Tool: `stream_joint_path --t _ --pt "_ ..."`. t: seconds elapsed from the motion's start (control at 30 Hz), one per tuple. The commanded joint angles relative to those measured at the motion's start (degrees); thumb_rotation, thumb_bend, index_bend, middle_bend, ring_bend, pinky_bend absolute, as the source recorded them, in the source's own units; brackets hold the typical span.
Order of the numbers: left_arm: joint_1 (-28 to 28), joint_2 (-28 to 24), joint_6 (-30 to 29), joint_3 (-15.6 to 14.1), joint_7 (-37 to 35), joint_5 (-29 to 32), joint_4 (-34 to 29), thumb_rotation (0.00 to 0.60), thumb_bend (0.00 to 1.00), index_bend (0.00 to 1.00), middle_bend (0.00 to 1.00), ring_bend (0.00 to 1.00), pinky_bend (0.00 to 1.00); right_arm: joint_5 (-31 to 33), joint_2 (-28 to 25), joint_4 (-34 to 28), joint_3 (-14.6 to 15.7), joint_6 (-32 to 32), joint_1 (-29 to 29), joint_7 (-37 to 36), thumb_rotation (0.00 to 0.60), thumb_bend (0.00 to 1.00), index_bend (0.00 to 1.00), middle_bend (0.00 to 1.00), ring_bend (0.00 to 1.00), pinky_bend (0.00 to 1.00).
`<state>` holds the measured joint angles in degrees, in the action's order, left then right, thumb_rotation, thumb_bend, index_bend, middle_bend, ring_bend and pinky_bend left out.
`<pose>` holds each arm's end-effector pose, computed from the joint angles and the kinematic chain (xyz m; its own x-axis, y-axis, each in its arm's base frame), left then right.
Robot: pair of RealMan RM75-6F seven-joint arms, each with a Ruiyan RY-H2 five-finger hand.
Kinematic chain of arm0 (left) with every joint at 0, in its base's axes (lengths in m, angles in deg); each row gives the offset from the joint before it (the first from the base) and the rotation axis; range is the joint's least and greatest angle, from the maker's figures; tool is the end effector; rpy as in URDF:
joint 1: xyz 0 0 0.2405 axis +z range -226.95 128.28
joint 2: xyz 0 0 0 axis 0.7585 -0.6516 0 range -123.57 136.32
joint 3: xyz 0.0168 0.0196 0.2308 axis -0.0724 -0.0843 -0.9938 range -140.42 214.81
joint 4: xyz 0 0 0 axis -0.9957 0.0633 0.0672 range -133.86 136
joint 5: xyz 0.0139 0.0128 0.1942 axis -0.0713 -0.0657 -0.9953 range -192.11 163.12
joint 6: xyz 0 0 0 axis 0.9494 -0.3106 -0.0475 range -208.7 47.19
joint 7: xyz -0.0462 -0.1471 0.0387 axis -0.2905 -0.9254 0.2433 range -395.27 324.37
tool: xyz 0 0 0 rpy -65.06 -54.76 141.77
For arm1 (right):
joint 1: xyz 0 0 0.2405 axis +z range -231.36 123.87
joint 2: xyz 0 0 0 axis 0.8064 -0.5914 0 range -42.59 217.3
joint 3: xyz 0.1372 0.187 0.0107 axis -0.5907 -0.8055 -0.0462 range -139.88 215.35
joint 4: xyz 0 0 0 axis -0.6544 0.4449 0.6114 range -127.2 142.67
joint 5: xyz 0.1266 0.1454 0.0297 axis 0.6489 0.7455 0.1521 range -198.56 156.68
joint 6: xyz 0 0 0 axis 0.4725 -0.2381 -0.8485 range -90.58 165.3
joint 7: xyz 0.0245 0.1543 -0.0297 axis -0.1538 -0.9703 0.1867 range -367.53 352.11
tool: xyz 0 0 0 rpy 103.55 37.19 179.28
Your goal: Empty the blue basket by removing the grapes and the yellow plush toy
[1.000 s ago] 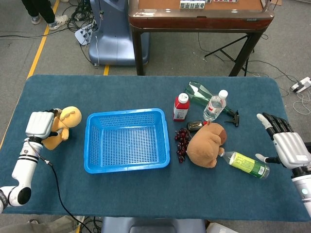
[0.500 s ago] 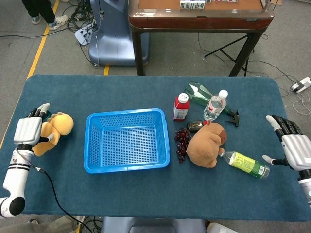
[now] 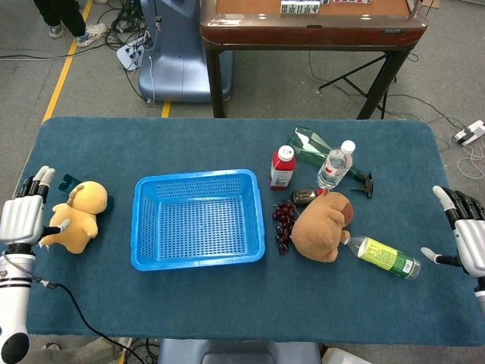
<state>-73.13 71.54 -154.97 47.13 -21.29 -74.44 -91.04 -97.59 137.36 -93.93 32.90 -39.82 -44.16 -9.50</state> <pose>-0.2622 0.3036 0.1718 0.4892 -0.0144 0.8720 0.8670 0.1168 -0.4845 -0.2773 -0.2193 0.2143 0.4156 -0.0603 0.9075 -0.9054 0.0677 0.4192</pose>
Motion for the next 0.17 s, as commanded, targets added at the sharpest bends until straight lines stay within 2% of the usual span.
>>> stream_joint_path --t 0.03,0.17 --pt "2.98 -0.79 -3.49 -1.29 -0.3 -1.81 -2.94 0.6 0.18 0.02 0.05 0.1 0.29 -0.43 1.95 0.99 0.59 -2.89 -1.97 1.49 0.6 0.05 0.0 0.09 0.0 0.08" --pt "5.64 -1.12 -6.96 -2.58 0.64 -3.42 -5.94 0.6 0.18 0.05 0.05 0.1 0.29 -1.67 3.14 1.28 1.02 -5.27 -3.5 1.47 0.6 0.1 0.0 0.12 0.02 0.12"
